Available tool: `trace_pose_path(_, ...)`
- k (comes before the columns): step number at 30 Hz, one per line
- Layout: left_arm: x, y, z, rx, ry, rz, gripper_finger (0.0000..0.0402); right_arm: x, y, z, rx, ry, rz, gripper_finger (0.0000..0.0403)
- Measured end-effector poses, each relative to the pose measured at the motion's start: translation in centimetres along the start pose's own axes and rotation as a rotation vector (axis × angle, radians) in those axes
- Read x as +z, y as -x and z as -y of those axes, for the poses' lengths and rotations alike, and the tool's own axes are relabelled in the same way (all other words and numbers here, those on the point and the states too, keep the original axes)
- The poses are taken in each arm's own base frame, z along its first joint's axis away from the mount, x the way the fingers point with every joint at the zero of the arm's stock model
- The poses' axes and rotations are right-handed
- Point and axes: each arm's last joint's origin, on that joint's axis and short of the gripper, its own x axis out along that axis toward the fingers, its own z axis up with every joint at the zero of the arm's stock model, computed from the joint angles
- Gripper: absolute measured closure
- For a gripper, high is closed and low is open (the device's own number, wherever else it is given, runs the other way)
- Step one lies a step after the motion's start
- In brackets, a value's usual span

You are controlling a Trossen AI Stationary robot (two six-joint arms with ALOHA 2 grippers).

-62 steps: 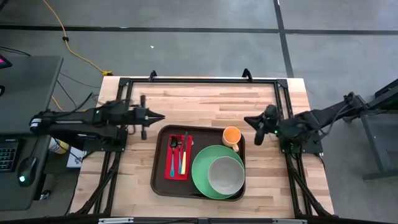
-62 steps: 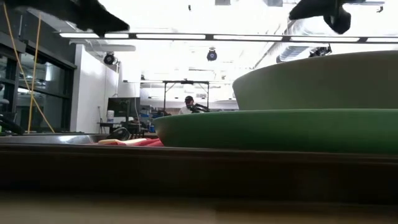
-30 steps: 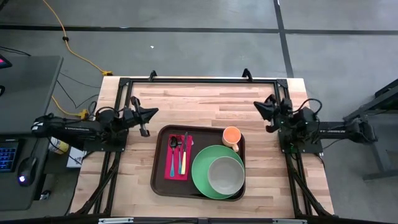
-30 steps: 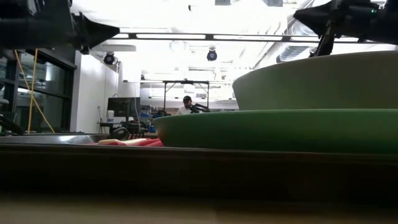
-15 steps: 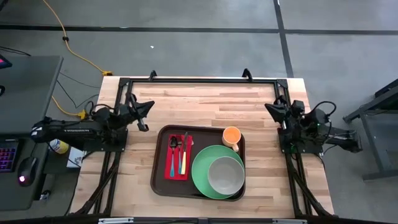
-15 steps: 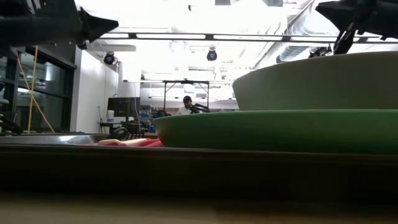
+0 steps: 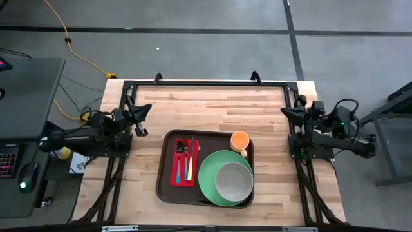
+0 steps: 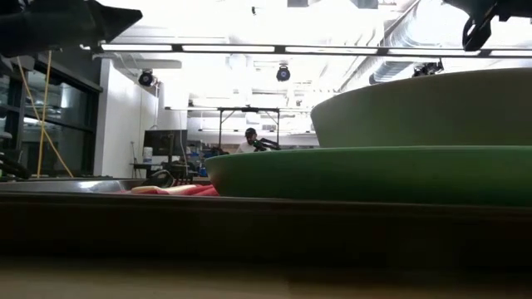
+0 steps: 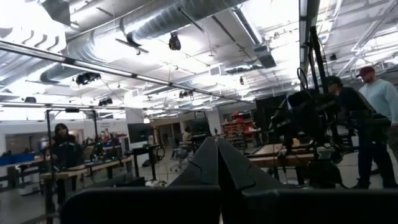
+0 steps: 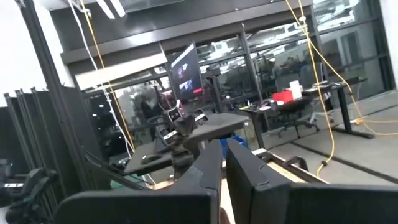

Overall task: Set up tray
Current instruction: Return to Home Position

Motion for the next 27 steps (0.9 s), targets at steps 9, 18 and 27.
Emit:
trace_pose_path(9, 0.1, 0.6, -0.2, -0.004, 0.005, -0.009, 0.0352, -2.6, -0.5, 0.6, -0.001, -0.046, -0.111, 0.0403)
trace_pose_path(18, -0.8, 0.6, 0.4, -0.115, 0.117, -0.091, 0.0363, -5.6, -1.0, 1.3, 0.021, -0.078, -0.2, 0.0403)
trace_pose_path(27, -1.0, 0.7, 0.6, -0.163, 0.081, -0.106, 0.037, -6.6, -1.2, 1.6, 0.02, -0.064, -0.207, 0.0403)
